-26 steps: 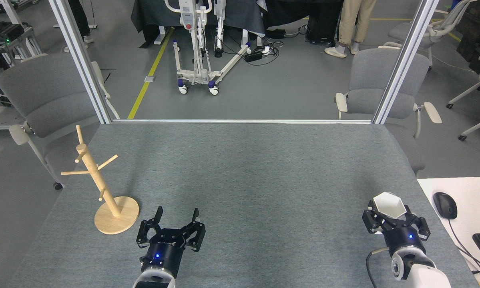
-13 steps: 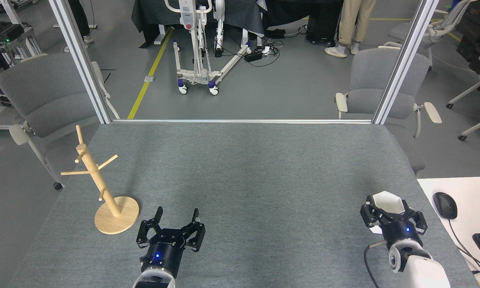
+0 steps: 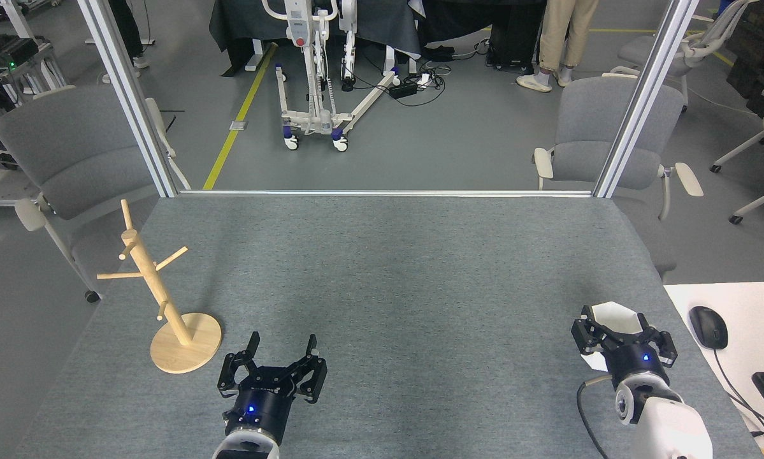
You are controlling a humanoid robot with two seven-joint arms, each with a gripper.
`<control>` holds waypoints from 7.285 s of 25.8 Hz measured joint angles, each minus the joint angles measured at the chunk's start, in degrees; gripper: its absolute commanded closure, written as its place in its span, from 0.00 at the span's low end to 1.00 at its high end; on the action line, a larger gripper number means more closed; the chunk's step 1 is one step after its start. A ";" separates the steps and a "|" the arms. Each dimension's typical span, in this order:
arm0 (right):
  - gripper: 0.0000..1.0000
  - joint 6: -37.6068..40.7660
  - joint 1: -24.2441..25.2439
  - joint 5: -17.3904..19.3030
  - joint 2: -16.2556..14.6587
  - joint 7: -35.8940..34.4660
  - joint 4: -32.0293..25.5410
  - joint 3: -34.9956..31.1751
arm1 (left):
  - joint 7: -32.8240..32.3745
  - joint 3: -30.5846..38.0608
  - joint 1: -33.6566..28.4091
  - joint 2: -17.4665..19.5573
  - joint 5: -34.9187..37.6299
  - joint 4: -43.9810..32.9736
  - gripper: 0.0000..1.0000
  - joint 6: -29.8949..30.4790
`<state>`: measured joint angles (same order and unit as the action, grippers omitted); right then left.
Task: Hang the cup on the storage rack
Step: 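Close the right gripper on the white cup's rim, then lift the cup with the right gripper and carry it toward the table center, then bring the left gripper under the cup held by the right gripper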
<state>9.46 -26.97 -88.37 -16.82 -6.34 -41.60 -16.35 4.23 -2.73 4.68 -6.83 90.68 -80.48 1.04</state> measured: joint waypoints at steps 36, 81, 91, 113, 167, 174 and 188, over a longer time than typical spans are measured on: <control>0.75 0.88 0.42 -0.98 0.19 0.24 -0.01 -0.06 | 0.35 0.01 1.15 0.14 -0.03 -0.59 0.00 0.31; 1.00 -25.29 1.84 4.74 4.28 52.86 -57.45 21.95 | 0.10 -2.58 1.07 0.78 0.25 -3.97 0.00 0.73; 1.00 -47.38 -1.67 -5.49 5.45 53.00 -57.44 40.61 | 0.15 -2.58 1.39 1.91 0.36 -3.87 0.01 0.81; 1.00 -51.51 -1.15 -8.57 9.94 53.12 -55.46 47.47 | 0.40 -25.95 14.72 1.51 9.06 -1.88 0.01 6.25; 1.00 -52.02 -0.94 -8.31 10.93 52.78 -52.37 49.84 | -3.43 -18.44 23.98 -1.40 5.45 13.04 0.01 28.70; 1.00 -52.02 -0.94 -8.31 10.93 52.71 -52.08 49.84 | -4.89 -18.92 25.74 -1.44 4.94 14.50 0.01 28.02; 1.00 -51.93 -0.82 -8.32 10.88 52.33 -52.00 49.85 | -10.68 -18.97 32.47 -1.46 -5.83 22.64 0.01 29.33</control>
<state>-42.47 -27.78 -96.69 -5.94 45.99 -93.61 33.49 -6.45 -21.70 37.15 -8.29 84.85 -57.84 30.37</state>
